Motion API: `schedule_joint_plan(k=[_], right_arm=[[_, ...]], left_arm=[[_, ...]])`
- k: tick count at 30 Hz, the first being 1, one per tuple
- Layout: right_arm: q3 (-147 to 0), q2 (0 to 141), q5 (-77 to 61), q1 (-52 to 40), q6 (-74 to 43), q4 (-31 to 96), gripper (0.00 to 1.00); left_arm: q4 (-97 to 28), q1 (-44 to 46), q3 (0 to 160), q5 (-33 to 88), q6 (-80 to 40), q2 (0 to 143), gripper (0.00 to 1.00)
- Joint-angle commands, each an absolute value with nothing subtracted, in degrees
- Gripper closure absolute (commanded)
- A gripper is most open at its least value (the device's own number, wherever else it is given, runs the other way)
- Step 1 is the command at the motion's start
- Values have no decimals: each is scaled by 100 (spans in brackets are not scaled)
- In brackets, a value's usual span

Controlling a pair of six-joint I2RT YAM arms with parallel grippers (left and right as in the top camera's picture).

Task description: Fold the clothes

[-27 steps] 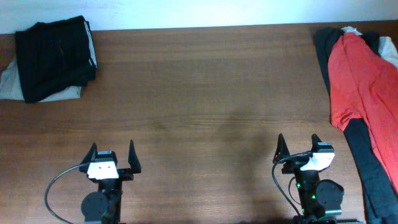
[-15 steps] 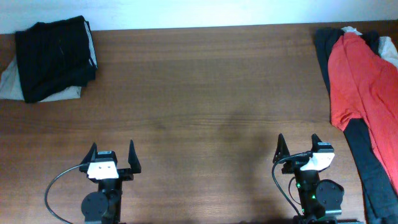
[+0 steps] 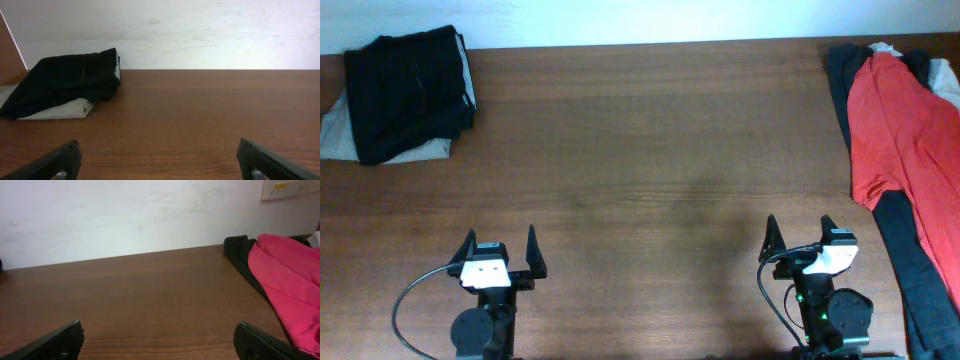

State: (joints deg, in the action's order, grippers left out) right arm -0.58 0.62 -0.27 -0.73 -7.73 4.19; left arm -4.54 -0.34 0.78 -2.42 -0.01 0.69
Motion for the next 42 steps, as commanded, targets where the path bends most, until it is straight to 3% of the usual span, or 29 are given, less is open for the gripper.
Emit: schedule_joint_plan(k=[1, 17, 24, 32, 36, 42], right_arm=[[-32, 32, -82, -69, -773, 451, 1], [-32, 32, -86, -69, -779, 403, 1], [-32, 32, -2777, -75, -3656, 252, 1], [-32, 32, -2939, -73, -3695, 158, 1], [-69, 32, -2888, -69, -3623, -504, 1], [-958, 648, -1739, -62, -2703, -99, 1]], left_arm=[[-458, -27, 54, -279, 71, 47, 1], [-458, -25, 54, -279, 71, 47, 1], [-458, -27, 54, -279, 71, 47, 1], [-458, -27, 54, -279, 71, 47, 1], [-458, -27, 54, -279, 71, 47, 1], [-458, -27, 54, -279, 71, 47, 1]])
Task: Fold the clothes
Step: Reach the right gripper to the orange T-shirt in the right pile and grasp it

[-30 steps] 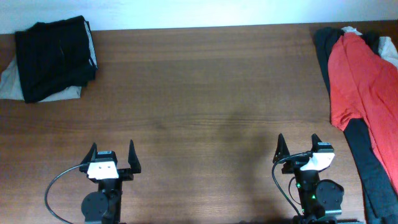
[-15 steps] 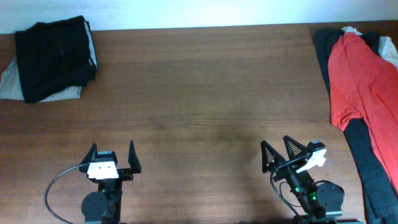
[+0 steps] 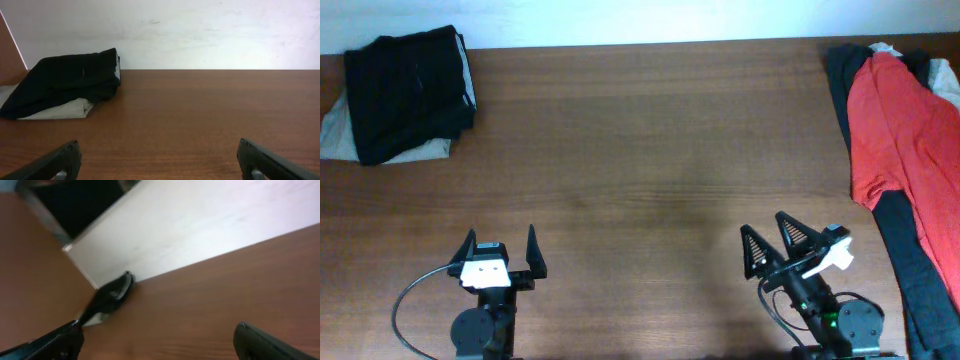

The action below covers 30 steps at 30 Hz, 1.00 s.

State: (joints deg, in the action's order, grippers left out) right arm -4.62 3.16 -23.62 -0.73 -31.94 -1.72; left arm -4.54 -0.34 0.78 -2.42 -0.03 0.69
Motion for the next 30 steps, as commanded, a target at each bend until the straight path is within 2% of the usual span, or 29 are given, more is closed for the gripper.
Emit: schedule_joint_plan(k=[1, 4, 8, 12, 15, 22, 24, 26, 30], right_arm=[[-1227, 1031, -1481, -62, -2493, -19, 1], [-1968, 2206, -613, -56, -2453, 93, 1], [-3435, 4001, -388, 432, -1968, 705, 1], [-5881, 6504, -401, 1887, -1520, 2657, 1], [-7081, 7773, -395, 2477, -1520, 3986, 1], [-7196, 9544, -397, 2902, -1525, 3913, 4], [-7196, 9920, -220, 2902, -1570, 3820, 12], [-7196, 10149, 207, 2902, -1772, 3789, 16], [-7192, 10331, 523, 2902, -1806, 3802, 16]], left_arm=[[-458, -25, 54, -279, 71, 47, 1], [-458, -27, 54, -279, 71, 47, 1], [-458, -27, 54, -279, 71, 47, 1], [-458, -27, 54, -279, 71, 47, 1], [-458, -27, 54, -279, 71, 47, 1], [-458, -27, 54, -279, 71, 47, 1], [-458, -25, 54, -279, 71, 47, 1], [-458, -27, 54, -279, 71, 47, 1], [-458, -27, 54, -279, 71, 47, 1]])
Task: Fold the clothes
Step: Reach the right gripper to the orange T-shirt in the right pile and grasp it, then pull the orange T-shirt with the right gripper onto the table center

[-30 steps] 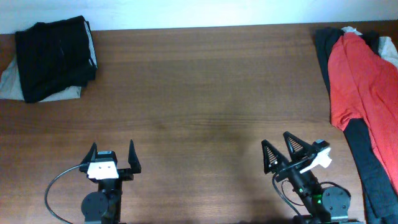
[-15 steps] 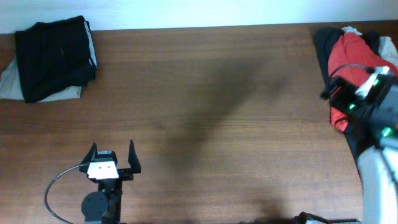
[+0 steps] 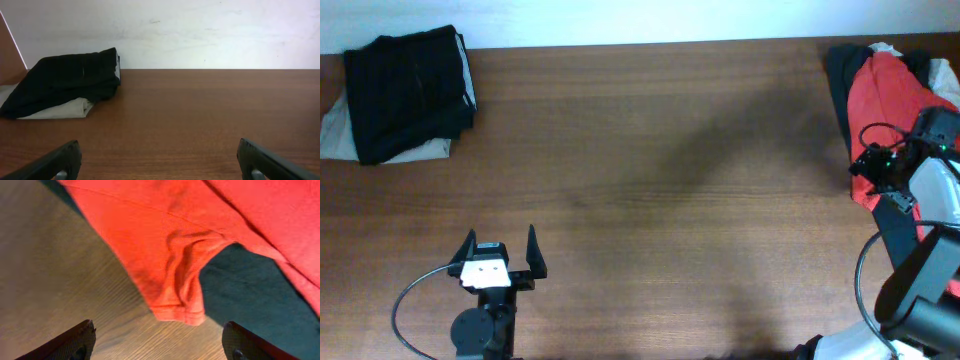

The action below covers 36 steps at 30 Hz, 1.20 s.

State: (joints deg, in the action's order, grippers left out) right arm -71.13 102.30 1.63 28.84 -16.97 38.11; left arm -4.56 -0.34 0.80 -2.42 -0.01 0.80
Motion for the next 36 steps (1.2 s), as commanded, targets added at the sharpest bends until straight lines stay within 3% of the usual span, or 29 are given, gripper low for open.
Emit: schedule_joint_plan(k=[1, 10, 12, 17, 31, 33, 34, 36], right_arm=[[-7192, 10388, 539, 2902, -1806, 3795, 15], [-7190, 10989, 648, 3030, -1841, 3618, 17], [-7190, 11000, 401, 3122, -1820, 3573, 27], [-7190, 11004, 169, 3164, -1675, 3465, 39], [-7190, 11391, 21, 3164, -1671, 3253, 42], [-7196, 11389, 19, 3164, -1673, 3256, 48], [-7196, 11382, -5, 3164, -1673, 3271, 58], [-7212, 11351, -91, 3164, -1673, 3304, 67]], left_arm=[[-458, -27, 54, -279, 71, 47, 1], [-458, -27, 54, -279, 71, 47, 1], [-458, -27, 54, -279, 71, 47, 1], [-458, -25, 54, -279, 71, 47, 1], [-458, -27, 54, -279, 71, 47, 1], [-458, -27, 54, -279, 71, 47, 1], [-458, -27, 54, -279, 71, 47, 1], [-458, -27, 54, -279, 71, 47, 1]])
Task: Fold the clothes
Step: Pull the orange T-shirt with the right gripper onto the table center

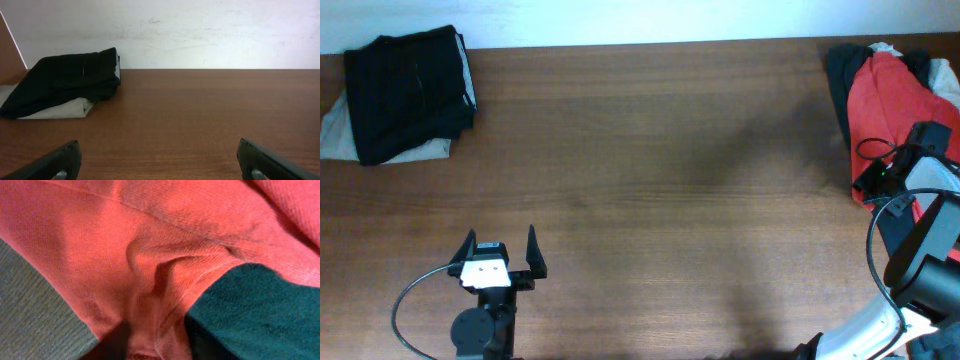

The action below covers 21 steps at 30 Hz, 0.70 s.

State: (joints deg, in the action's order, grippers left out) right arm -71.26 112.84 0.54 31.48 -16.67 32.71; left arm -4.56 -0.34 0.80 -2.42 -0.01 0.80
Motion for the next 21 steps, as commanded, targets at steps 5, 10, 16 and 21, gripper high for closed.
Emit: schedule_joint_plan(k=[5, 10, 16, 21], right_arm=[[-7236, 10829, -117, 3164, -1684, 3426, 91], [-7236, 10173, -985, 3153, -1857, 3669, 96], [-7234, 9017, -2928, 3151, -2458, 4073, 96], [-7234, 7918, -3944, 2668, -2453, 4147, 96]], left_arm=[[-458, -25, 54, -279, 71, 47, 1], [-458, -27, 54, -279, 71, 47, 1], [-458, -27, 54, -279, 71, 47, 1], [-458, -25, 54, -279, 71, 47, 1]])
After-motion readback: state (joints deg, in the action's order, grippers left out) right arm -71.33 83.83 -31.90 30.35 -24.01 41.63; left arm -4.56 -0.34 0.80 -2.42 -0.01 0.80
